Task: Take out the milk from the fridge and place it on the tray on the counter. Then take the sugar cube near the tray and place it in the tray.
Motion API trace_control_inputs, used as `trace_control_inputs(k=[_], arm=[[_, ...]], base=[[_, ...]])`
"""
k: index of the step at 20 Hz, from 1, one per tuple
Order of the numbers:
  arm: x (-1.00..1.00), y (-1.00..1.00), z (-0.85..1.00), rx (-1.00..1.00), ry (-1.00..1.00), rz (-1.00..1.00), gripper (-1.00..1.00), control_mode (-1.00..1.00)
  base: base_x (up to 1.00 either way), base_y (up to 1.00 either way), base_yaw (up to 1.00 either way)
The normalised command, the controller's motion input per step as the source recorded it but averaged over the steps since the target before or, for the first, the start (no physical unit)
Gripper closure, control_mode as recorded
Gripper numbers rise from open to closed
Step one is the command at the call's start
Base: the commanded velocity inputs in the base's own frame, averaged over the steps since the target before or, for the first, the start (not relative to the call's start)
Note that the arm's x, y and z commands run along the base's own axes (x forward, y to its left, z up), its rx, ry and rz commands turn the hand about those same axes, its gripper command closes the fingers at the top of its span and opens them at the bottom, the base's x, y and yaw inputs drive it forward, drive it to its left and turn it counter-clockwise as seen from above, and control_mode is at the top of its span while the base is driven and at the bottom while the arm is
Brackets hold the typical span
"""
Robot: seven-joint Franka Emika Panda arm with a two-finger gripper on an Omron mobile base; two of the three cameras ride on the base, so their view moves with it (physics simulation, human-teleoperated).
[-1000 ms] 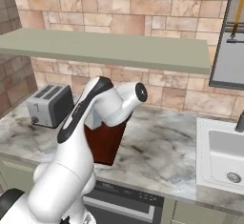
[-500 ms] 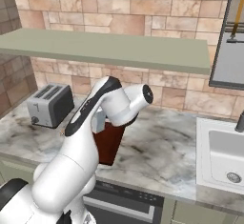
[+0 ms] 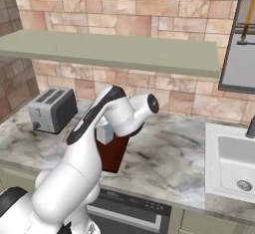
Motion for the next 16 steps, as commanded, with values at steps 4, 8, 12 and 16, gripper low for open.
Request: trace_control_inputs(k=[4,8,12,16], arm=[[0.00,0.00,-0.22,-0.04,-0.03,0.00,1.00,-1.00],[0.10,0.04,-0.21,-0.02,0.00,0.00,1.00,-1.00],[0.23,0.08,-0.17,0.00,0.00,0.00,1.00,-1.00],[0.31,0.03,-0.17,0.00,0.00,0.00,1.00,-1.00]], base=[[0.00,0.00,0.00],[0.00,0.00,0.00],[0.00,0.00,0.00],[0.00,0.00,0.00]])
